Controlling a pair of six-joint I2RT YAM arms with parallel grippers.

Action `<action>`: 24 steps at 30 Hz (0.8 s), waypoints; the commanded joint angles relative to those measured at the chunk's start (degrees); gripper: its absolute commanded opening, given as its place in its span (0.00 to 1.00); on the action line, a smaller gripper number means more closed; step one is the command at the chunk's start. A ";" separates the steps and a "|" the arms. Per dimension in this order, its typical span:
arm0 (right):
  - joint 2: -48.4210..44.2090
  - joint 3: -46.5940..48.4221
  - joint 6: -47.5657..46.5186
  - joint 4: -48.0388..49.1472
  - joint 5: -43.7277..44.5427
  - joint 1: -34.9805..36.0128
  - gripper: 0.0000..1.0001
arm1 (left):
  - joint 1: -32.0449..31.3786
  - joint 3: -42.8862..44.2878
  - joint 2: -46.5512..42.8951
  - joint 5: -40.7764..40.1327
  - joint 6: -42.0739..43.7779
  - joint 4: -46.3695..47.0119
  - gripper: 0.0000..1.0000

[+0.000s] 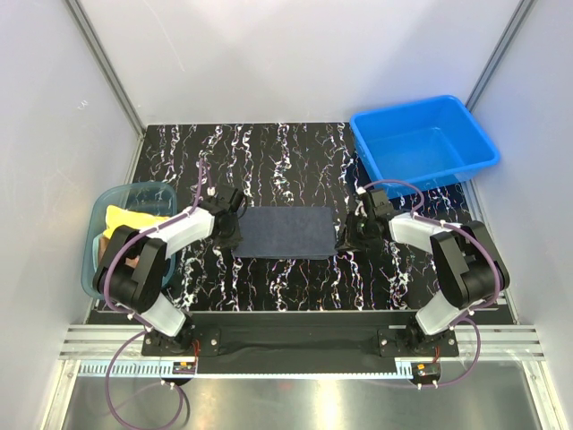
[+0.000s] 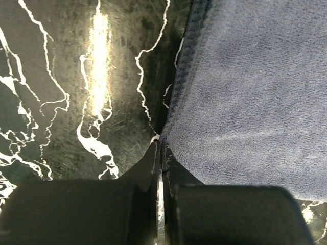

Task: Fold and stack the towels
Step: Neatly place the folded towel into the bin

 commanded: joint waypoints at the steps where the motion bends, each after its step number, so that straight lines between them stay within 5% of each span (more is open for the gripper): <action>1: 0.15 -0.77 -2.28 1.79 -1.56 -0.41 0.33 | 0.48 0.32 0.31 -3.57 0.22 -1.21 0.00; 8: 1.46 4.68 -3.42 3.10 1.34 -0.50 0.56 | 0.48 1.11 1.80 -2.69 0.66 -1.56 0.00; 24: 10.08 8.11 -1.93 4.16 2.31 0.64 0.52 | 0.48 1.20 2.16 -3.39 -0.13 -1.57 0.00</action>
